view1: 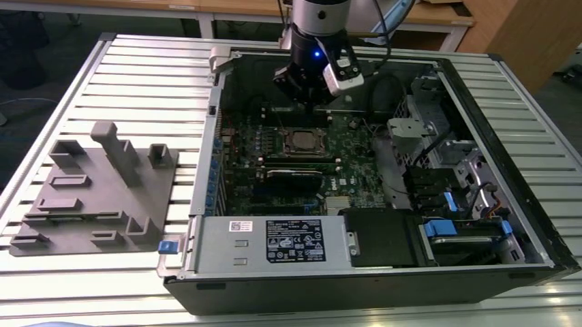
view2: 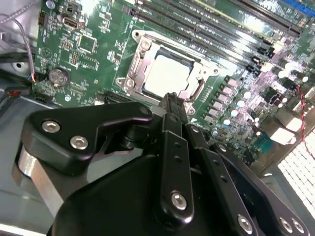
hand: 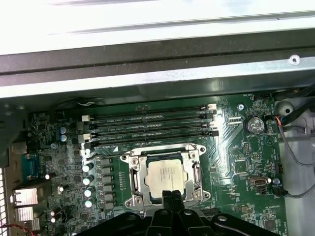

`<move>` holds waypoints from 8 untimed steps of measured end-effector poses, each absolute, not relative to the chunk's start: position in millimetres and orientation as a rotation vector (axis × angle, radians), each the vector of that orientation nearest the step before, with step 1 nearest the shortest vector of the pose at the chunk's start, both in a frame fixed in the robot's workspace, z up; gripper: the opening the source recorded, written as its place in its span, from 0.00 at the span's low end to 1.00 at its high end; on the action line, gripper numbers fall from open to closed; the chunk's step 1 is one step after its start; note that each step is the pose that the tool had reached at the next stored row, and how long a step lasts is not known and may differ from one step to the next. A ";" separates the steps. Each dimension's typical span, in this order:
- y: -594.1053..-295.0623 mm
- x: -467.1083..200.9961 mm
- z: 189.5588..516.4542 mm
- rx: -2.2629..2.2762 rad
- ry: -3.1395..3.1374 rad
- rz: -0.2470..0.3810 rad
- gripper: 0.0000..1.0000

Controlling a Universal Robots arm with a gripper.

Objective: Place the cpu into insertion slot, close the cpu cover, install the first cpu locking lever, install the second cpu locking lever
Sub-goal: 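Install the first cpu locking lever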

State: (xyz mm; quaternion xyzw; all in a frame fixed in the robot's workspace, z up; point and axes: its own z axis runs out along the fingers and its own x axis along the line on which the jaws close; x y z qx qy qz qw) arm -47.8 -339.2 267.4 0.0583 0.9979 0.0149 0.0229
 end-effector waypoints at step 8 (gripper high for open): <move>-339.2 -72.3 265.9 0.180 3.089 0.046 0.11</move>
